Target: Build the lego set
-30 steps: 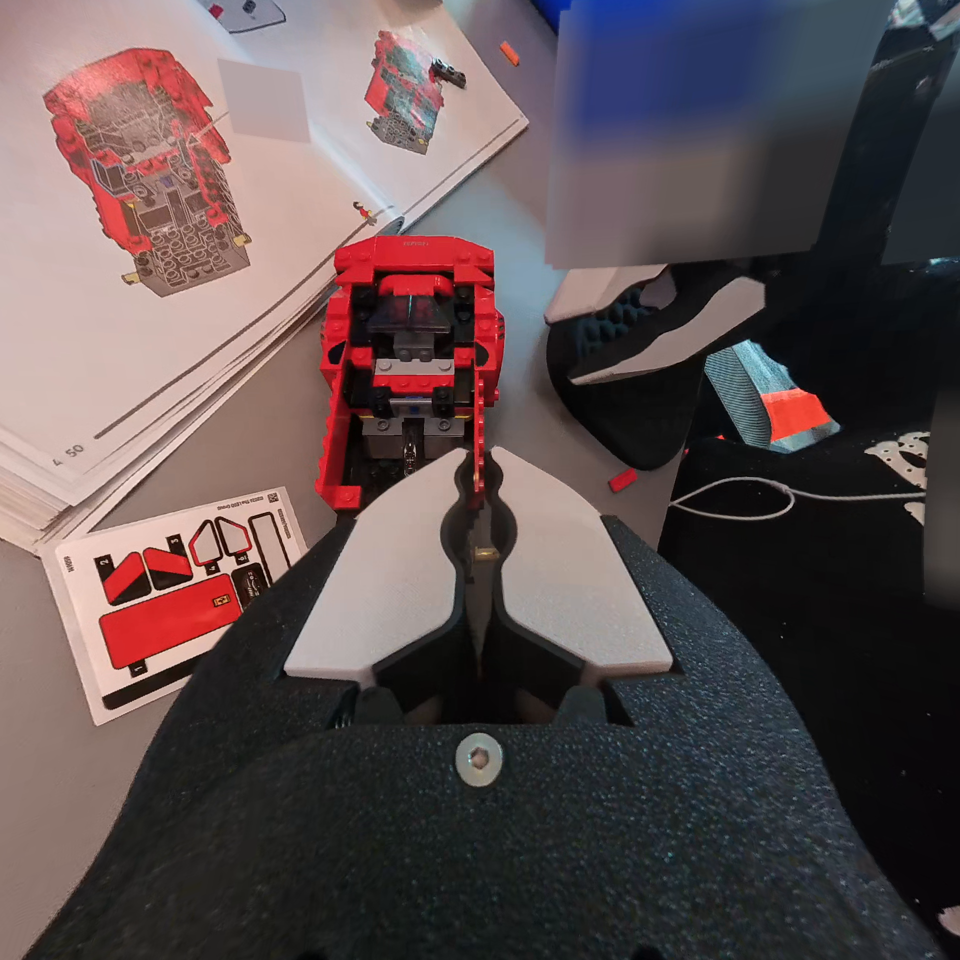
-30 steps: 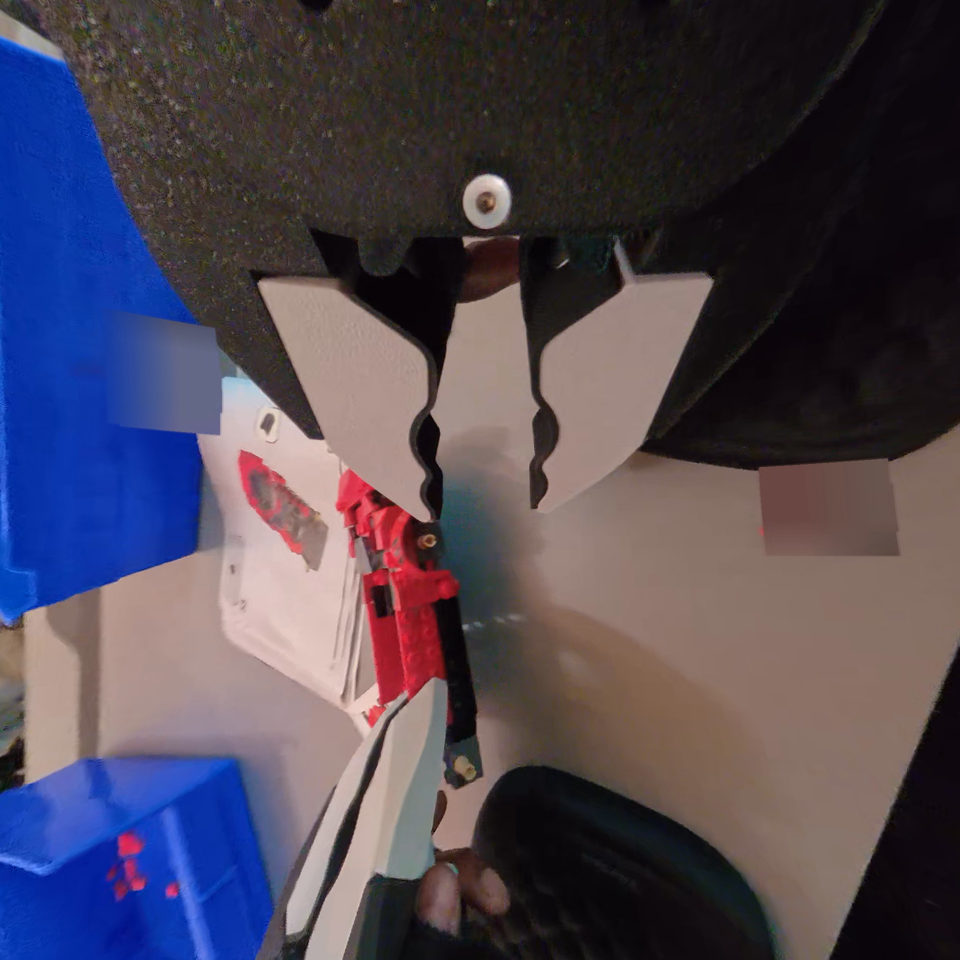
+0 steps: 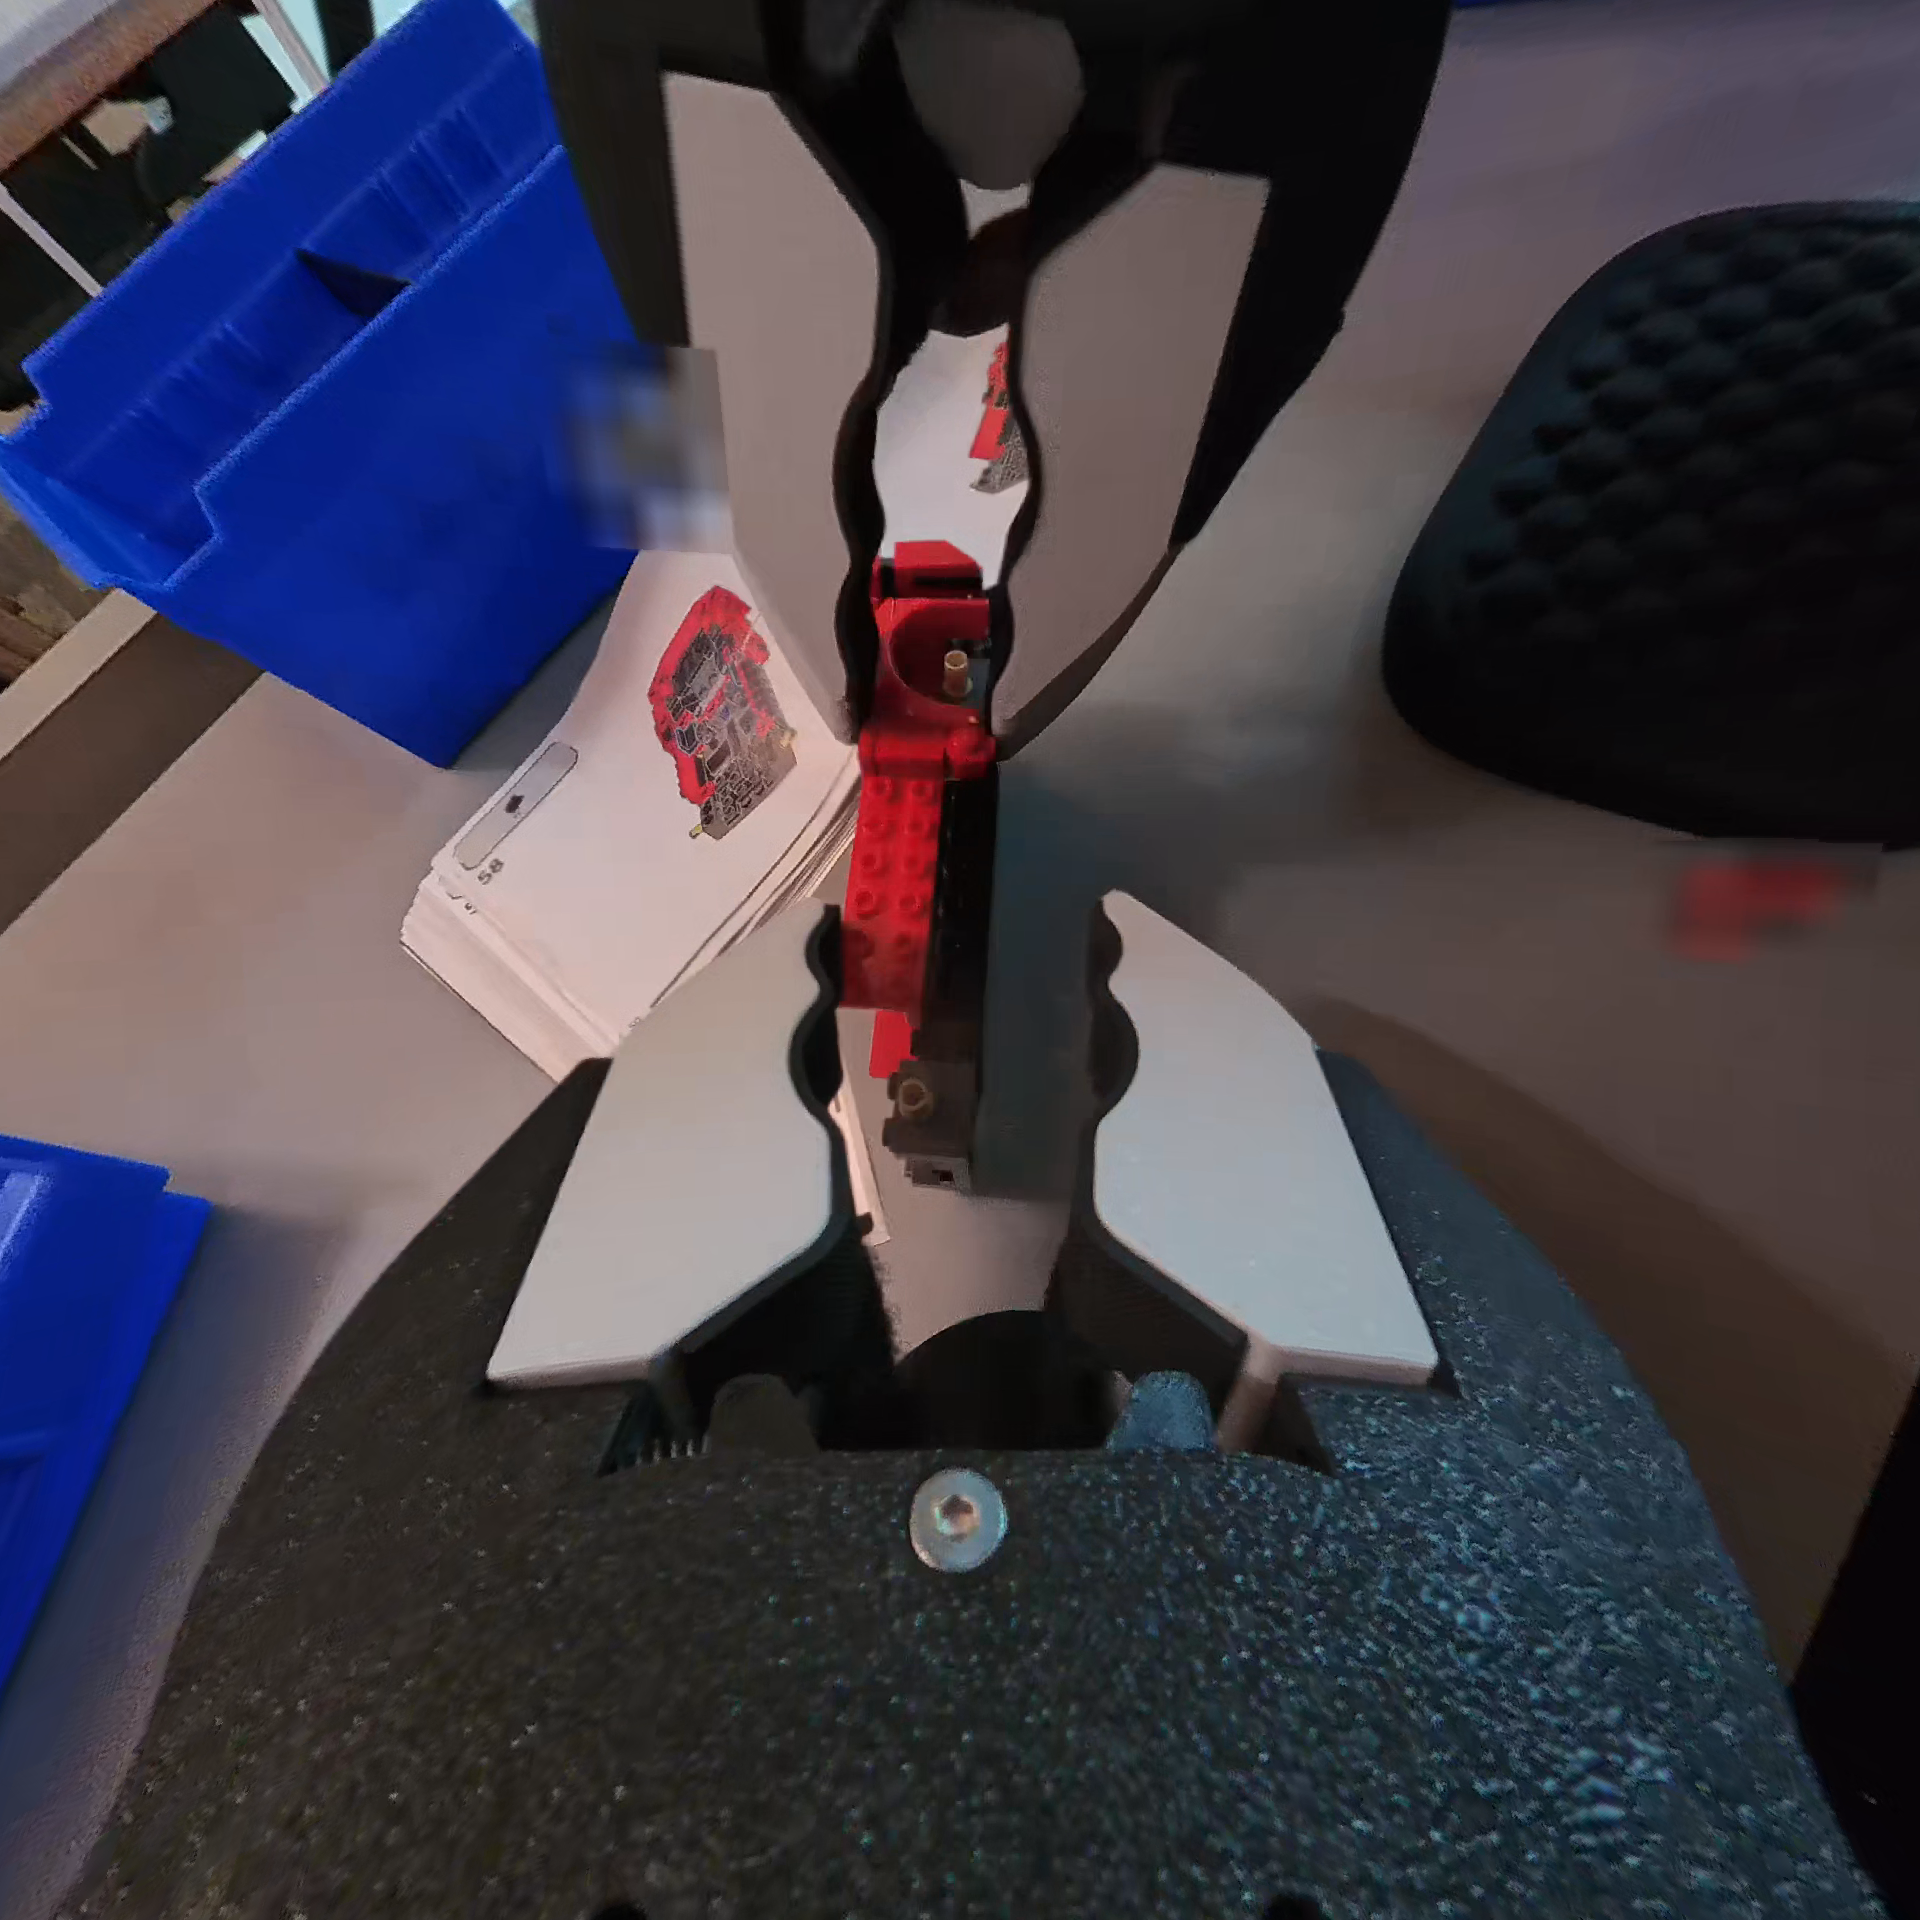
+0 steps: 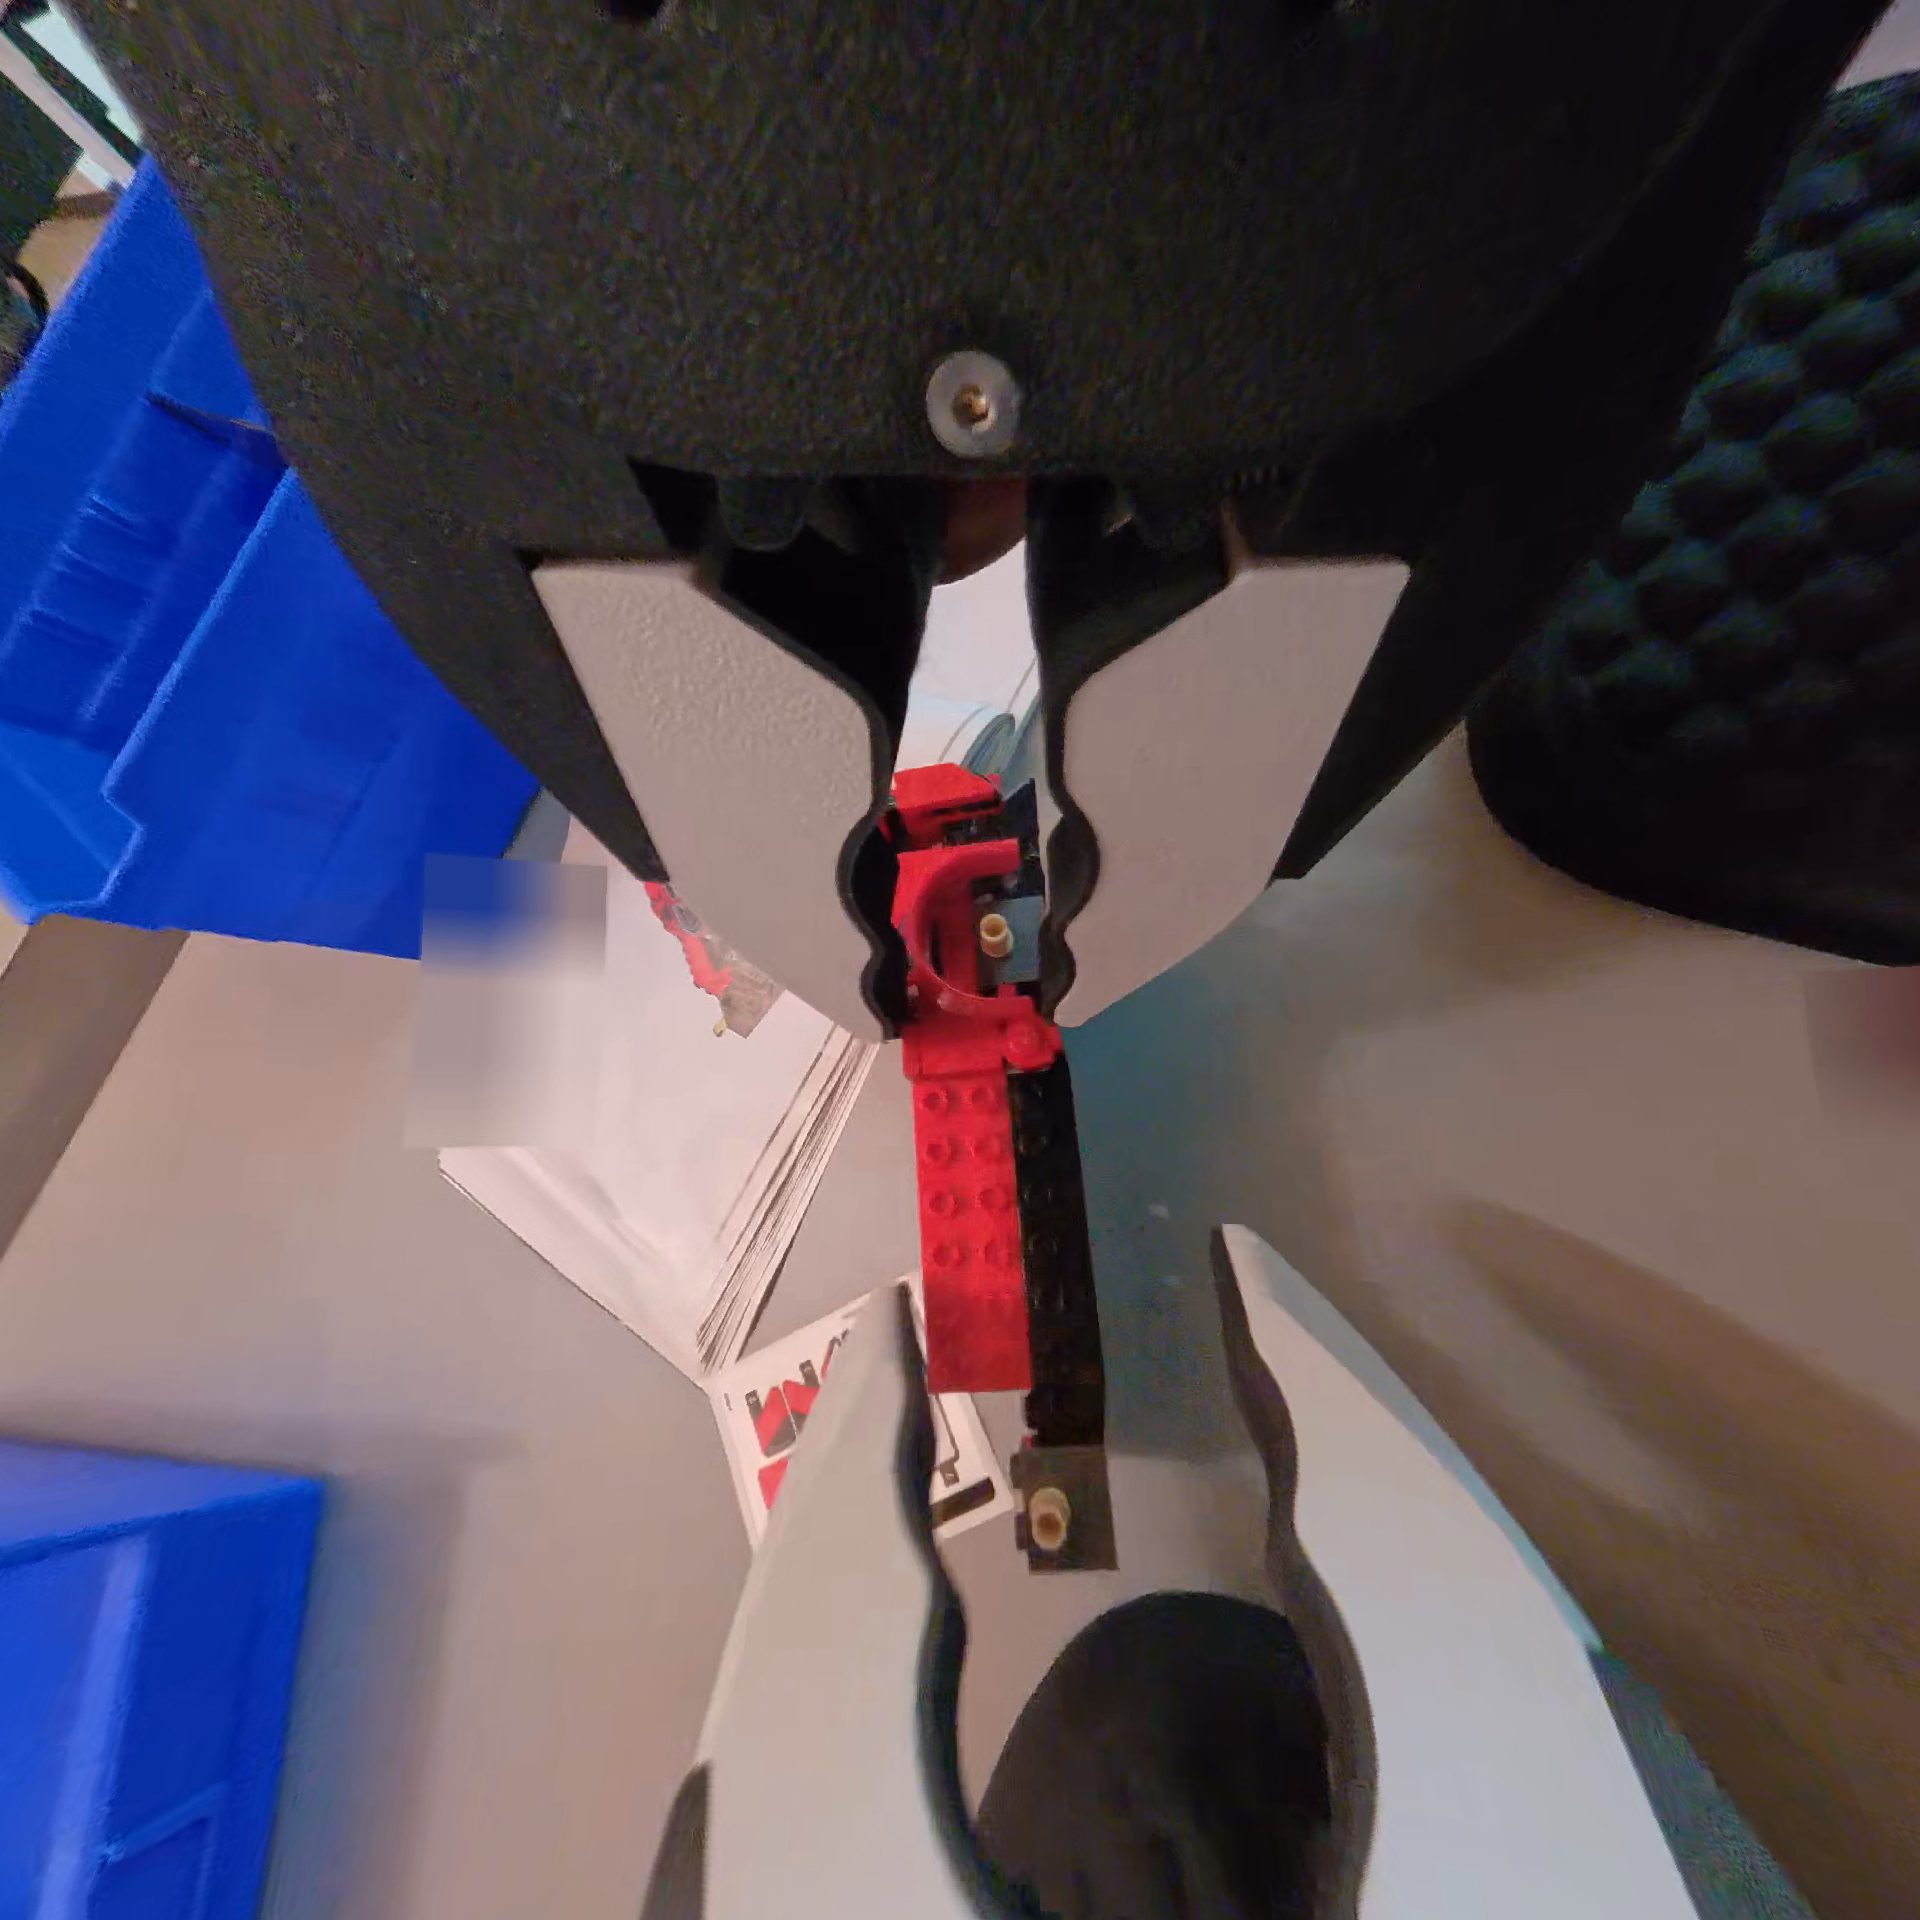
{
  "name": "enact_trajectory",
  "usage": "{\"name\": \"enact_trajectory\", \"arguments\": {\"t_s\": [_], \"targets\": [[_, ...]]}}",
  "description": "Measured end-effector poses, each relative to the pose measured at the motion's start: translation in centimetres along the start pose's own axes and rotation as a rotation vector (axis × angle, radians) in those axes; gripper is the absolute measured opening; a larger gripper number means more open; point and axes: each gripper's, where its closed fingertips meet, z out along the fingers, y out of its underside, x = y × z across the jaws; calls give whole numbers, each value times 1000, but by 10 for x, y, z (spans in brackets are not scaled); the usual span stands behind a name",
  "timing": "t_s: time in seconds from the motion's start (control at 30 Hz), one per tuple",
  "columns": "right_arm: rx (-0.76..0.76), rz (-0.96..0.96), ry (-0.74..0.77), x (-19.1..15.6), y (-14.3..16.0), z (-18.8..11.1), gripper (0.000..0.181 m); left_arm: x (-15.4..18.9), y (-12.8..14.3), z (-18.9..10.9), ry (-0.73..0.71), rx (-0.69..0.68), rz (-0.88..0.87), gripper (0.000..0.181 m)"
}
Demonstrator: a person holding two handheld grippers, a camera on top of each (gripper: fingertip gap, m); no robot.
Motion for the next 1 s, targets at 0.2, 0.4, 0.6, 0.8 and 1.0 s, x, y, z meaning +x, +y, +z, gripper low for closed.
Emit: {"name": "enact_trajectory", "arguments": {"t_s": [0.2,0.4,0.6,0.8,1.0], "targets": [[-18,2,-40,4,-2,2,24,-9,3,1,-15,44,-4,39],[-32,-2,-71,5,-2,3,24,-11,10,6,-19,37,11,36],[-6,43,-89,5,-2,1,24,-14,7,5,-7,66,-5,28],[224,286,-220,-32,-17,-40,30,-14,7,5,1,73,-4,28],[220,141,-495,-148,-11,-28,33,-14,7,5,8,78,-7,28]]}}
